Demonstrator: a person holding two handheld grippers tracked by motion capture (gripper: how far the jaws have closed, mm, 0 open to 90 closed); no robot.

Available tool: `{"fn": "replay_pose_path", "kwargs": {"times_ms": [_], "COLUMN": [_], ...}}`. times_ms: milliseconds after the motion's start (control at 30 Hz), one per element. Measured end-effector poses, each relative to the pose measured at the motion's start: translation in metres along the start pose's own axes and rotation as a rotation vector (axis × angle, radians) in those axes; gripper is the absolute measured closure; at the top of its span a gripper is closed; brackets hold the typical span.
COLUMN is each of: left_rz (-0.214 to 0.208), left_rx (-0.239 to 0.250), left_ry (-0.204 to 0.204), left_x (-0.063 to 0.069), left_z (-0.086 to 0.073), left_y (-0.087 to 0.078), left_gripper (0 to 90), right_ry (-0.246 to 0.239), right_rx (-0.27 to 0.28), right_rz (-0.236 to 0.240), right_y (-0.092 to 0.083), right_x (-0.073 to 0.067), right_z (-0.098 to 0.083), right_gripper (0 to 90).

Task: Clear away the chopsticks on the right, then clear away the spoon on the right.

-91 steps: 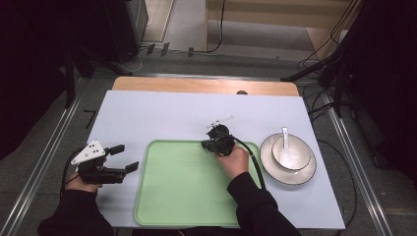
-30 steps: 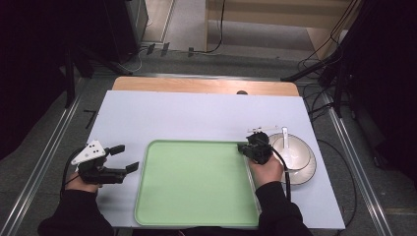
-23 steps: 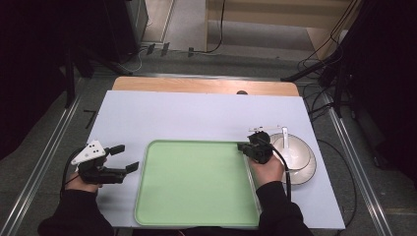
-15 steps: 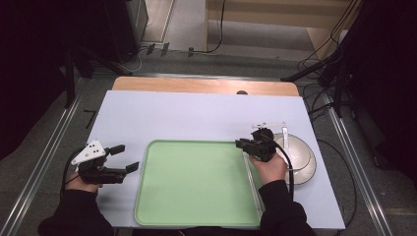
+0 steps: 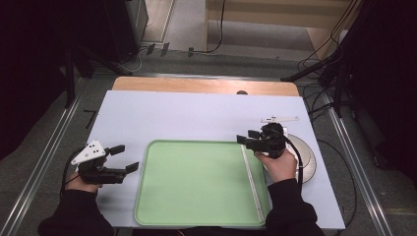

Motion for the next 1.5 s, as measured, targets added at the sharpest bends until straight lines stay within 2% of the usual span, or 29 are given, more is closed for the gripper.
{"fn": "replay_pose_path", "kwargs": {"times_ms": [300,433,733,867,1100,1300,1500], "left_rz": [-0.002,-0.002,-0.004,-0.006,-0.005,-0.004,-0.006], "left_rx": [-0.005,-0.006,-0.007,-0.005,-0.008,-0.005,-0.007], "left_ry": [0.002,0.005,0.009,0.008,0.006,0.005,0.007], "left_x": [0.000,0.000,0.001,0.001,0.000,0.000,0.001], "left_z": [0.000,0.000,0.000,0.000,0.000,0.000,0.000], "left_y": [0.000,0.000,0.000,0.000,0.000,0.000,0.000], "left_gripper": [16.6,16.6,16.7,16.7,16.7,16.6,16.6], "right_ry": [0.025,0.031,0.061,0.068,0.098,0.126,0.150], "right_rx": [0.046,0.048,0.067,0.072,0.090,0.088,0.061], "right_rz": [-0.025,-0.031,-0.047,-0.081,-0.111,-0.132,-0.145], "right_y": [-0.024,-0.031,-0.047,-0.056,-0.070,-0.072,-0.064], "right_x": [0.017,0.025,0.043,0.053,0.072,0.087,0.098], "right_z": [0.003,0.004,0.003,0.001,-0.002,-0.008,-0.016], "right_gripper": [34.3,31.3,31.0,31.4,33.3,35.2,39.7]}}
Point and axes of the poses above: each handheld gripper's, and its own axes: y roughly forward along the jaws, z roughly out of its top, x roughly to its right, the point moved 6 cm from there along y, roughly forward along the jaws, and after that the axes turned 8 degrees about -y, right-handed, at the moved point
